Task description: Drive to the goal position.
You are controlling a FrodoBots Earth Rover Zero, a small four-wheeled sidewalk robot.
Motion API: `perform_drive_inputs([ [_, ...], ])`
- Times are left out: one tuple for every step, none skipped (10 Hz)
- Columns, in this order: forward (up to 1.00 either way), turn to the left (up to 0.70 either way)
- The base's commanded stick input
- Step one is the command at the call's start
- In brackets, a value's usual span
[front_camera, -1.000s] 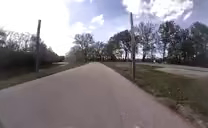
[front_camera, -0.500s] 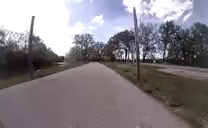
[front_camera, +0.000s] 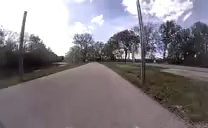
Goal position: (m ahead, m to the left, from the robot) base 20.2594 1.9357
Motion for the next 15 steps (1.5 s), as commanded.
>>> perform_drive_inputs([
  [1.00,0.00],
  [1.00,0.00],
  [1.00,0.00],
  [1.00,0.00],
  [1.00,0.00],
  [1.00,0.00],
  [1.00,0.00],
  [1.00,0.00],
  [1.00,0.00],
  [1.00,0.00],
  [1.00,0.00],
  [1.00,0.40],
  [1.00,0.24],
  [1.00,0.00],
  [1.00,0.00],
])
